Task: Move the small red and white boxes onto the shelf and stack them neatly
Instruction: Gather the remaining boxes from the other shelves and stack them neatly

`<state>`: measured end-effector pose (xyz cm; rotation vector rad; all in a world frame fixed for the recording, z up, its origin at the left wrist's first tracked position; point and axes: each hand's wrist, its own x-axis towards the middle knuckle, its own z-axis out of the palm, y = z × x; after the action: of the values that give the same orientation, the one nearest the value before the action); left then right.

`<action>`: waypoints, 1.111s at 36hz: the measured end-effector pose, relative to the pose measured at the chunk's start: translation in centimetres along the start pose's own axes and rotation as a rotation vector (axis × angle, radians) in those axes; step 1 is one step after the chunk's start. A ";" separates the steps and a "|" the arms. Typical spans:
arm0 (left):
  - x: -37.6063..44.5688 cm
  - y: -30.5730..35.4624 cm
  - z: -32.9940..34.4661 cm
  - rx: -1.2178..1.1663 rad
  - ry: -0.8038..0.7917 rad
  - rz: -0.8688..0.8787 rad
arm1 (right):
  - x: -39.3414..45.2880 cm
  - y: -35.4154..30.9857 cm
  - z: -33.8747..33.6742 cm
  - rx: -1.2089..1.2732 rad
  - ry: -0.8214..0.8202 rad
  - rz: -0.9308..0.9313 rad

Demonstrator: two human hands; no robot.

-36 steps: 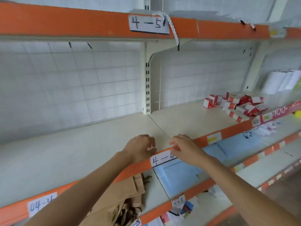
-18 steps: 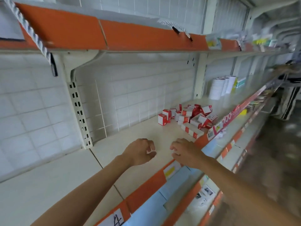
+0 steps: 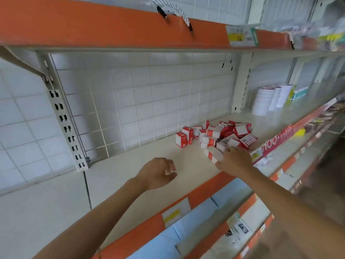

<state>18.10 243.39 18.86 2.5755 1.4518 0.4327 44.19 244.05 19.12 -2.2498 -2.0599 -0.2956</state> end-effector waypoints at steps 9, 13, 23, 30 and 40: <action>2.7 4.4 2.0 0.017 0.027 -0.065 | 1.1 2.2 1.0 0.192 -0.116 -0.183; 3.3 5.8 2.7 0.016 0.031 -0.105 | 1.5 2.3 0.9 0.319 -0.091 -0.315; -1.0 7.2 4.0 -0.055 0.231 -0.365 | 0.8 -0.9 1.0 0.586 -0.083 -0.605; -9.0 6.5 2.7 -0.040 0.381 -0.621 | -2.1 -7.1 0.8 0.697 -0.056 -0.873; -21.7 5.0 -0.7 0.062 0.500 -0.801 | -8.3 -16.8 -2.9 0.679 -0.060 -1.159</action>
<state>11.31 222.25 17.11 1.7344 2.4970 0.9260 26.58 237.02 19.10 -0.5737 -2.6713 0.3801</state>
